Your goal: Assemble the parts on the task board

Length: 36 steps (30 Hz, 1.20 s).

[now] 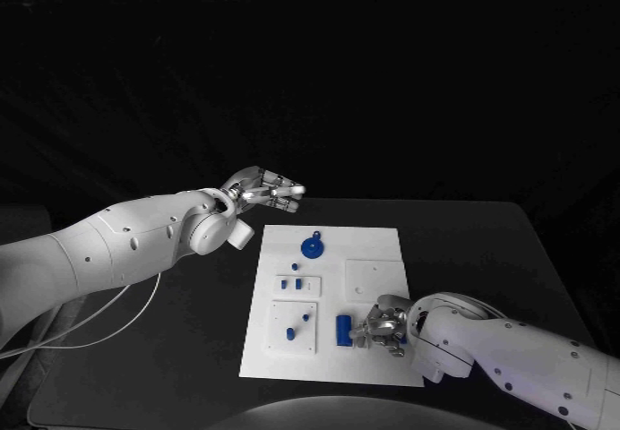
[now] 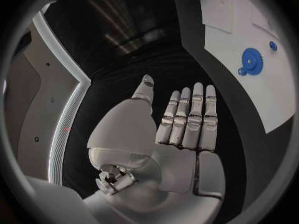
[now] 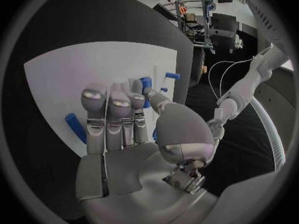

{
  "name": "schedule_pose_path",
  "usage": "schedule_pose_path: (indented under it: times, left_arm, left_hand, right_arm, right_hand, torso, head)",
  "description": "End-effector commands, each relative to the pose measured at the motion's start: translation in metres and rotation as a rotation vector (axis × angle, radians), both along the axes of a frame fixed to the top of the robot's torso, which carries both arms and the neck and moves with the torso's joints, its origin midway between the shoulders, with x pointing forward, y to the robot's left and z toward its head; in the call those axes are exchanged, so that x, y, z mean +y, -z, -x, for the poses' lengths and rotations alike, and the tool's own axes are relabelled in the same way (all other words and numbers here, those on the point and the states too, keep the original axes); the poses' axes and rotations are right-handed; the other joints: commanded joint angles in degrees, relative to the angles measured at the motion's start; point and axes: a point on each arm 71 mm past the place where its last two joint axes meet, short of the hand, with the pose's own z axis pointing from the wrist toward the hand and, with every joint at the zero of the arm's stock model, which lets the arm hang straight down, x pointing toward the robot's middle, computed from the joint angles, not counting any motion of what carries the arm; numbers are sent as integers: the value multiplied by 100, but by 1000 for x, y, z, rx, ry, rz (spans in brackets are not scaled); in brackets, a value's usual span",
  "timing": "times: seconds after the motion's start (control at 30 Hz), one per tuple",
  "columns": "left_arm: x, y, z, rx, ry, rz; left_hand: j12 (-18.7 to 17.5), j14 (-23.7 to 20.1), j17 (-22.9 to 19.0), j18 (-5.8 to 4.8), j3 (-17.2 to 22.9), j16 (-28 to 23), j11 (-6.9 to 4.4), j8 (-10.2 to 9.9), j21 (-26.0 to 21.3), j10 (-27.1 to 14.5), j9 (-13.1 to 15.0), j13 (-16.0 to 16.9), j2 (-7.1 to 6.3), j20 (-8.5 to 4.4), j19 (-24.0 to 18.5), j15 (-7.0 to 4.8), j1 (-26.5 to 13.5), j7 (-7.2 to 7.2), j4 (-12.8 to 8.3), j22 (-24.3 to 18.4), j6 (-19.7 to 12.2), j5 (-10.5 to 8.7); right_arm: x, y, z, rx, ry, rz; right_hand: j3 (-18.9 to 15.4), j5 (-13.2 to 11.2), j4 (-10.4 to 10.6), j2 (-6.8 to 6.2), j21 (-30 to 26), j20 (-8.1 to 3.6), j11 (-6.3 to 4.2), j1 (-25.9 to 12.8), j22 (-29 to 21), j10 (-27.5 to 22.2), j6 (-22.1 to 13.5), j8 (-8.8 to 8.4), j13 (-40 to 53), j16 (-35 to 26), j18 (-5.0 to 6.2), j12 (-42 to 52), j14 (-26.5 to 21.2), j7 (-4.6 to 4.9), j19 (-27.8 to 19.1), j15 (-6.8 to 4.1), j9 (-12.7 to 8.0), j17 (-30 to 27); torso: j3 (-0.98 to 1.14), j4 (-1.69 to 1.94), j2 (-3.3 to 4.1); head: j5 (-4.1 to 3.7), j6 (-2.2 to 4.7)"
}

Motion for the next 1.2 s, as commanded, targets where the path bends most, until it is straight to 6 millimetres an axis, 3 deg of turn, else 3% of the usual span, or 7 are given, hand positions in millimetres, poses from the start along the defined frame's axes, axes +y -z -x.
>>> schedule_pose_path:
  times: [0.03,0.3,0.4,0.43,0.9,1.1,1.2]
  left_arm:
    - [-3,0,1,7,21,9]
    - [-3,1,1,12,25,9]
    - [-2,1,1,13,25,8]
    - [-2,1,1,13,25,8]
    - [-2,1,1,11,23,4]
    - [0,1,0,6,16,1]
    - [0,0,0,1,12,0]
  left_hand:
    - [-14,-42,7,23,-13,-23,17,3,16,-36,-2,-1,64,23,-17,3,-15,41,17,6,-16,-17]
    - [-15,-48,7,28,-63,-22,16,2,15,-31,-1,-1,113,27,-19,5,-17,46,-16,6,-8,-16]
    - [-14,-49,7,28,-79,-23,16,3,15,-33,-1,-1,137,28,-21,6,-19,46,-26,6,-8,-16]
    - [-14,-49,7,28,-79,-23,16,3,15,-33,-1,-1,137,28,-21,6,-19,46,-26,6,-8,-16]
    - [-14,-49,7,28,-85,-22,17,4,16,-32,-1,-1,142,28,-21,6,-5,46,-45,6,-5,-15]
    - [-13,-46,8,29,-94,-22,14,5,18,-26,0,-1,125,27,-18,4,-6,36,-60,7,-1,-15]
    - [-13,-46,8,29,-94,-22,14,5,18,-26,0,-1,125,27,-18,4,-6,36,-60,7,-1,-15]
  right_arm:
    - [0,1,-1,0,31,3]
    - [1,4,1,14,24,6]
    - [1,4,1,13,17,5]
    - [2,4,1,10,13,7]
    - [-6,-4,2,-55,20,-8]
    - [-19,-29,-7,-89,70,-93]
    - [-26,-42,-13,-103,83,-122]
  right_hand:
    - [28,-6,-67,5,22,-51,7,-45,536,38,2,-22,11,16,-63,20,6,-24,270,-31,70,-5]
    - [-28,83,-167,-1,18,-50,6,-86,532,43,-11,-26,41,31,-62,5,5,-32,263,-31,169,-19]
    - [-297,726,-172,-130,24,-53,5,-139,533,46,11,-23,53,36,-66,8,4,-36,261,-32,177,-19]
    - [-649,737,-222,5,33,-51,11,5,535,50,-3,-52,62,40,-68,4,1,-65,266,-43,169,-22]
    - [-964,673,-316,-187,10,-59,7,318,527,45,6,-33,92,29,-65,4,-4,-31,251,-37,-18,-53]
    - [-1257,702,-35,-189,4,24,155,503,529,3,-394,-34,174,36,21,146,-10,220,251,39,-1777,-54]
    - [-1287,665,-30,-162,9,29,158,538,530,-2,-441,-37,170,29,22,148,-14,263,252,51,-1947,-58]
  torso:
    - [1,1,0]
    - [0,-7,-1]
    - [2,-6,0]
    - [4,-6,1]
    - [1,-13,-5]
    - [5,-25,-5]
    - [9,-28,-2]
  head:
    - [-6,-2]
    - [0,-13]
    - [2,-19]
    - [2,-20]
    - [-24,-9]
    - [-56,24]
    - [-82,31]
